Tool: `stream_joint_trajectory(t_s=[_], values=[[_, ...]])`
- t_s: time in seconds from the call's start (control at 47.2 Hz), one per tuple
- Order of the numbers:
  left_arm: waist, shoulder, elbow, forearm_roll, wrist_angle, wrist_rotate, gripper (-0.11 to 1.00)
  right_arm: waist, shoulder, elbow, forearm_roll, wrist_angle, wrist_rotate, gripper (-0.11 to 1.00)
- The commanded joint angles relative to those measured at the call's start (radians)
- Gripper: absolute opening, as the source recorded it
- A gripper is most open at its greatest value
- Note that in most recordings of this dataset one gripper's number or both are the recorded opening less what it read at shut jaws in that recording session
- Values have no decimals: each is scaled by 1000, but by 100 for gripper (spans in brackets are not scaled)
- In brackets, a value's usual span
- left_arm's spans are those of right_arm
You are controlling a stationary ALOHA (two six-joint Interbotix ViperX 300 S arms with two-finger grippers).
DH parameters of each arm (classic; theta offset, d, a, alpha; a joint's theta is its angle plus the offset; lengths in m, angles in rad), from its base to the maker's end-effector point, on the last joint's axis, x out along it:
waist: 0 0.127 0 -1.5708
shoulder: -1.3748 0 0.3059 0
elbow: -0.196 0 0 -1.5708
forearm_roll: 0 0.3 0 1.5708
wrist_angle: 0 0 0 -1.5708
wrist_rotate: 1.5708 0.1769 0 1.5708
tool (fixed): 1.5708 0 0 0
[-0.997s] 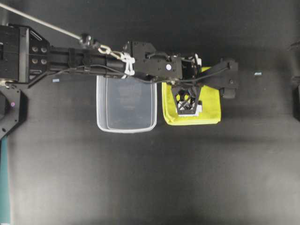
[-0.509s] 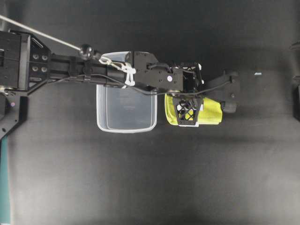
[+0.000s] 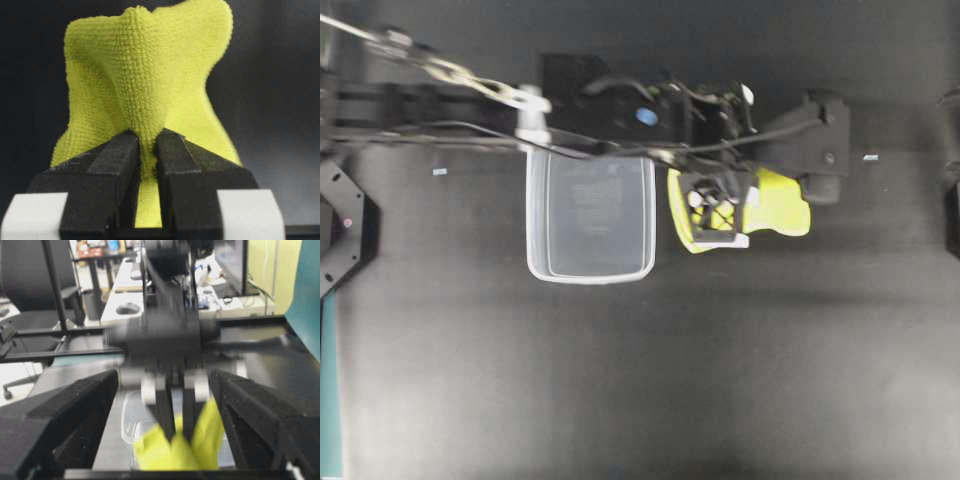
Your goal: Place the yellow towel into the container with the left arm.
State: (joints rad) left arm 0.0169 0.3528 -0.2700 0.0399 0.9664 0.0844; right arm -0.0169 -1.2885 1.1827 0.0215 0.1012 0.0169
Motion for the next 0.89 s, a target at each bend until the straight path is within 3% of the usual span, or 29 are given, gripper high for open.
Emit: stream_joint_trajectory(t_s=[0.0, 0.233, 0.488, 0.869], values=[[-2, -123, 34, 3, 67, -2, 7, 0, 6, -8, 3, -11, 0, 73], [5, -299, 206, 3, 140, -2, 7, -2, 3, -8, 5, -11, 0, 73], [18, -430, 436, 3, 17, -6, 7, -2, 3, -6, 3, -12, 0, 73], [21, -456, 554, 3, -72, 2, 7, -2, 5, -2, 5, -32, 2, 73]])
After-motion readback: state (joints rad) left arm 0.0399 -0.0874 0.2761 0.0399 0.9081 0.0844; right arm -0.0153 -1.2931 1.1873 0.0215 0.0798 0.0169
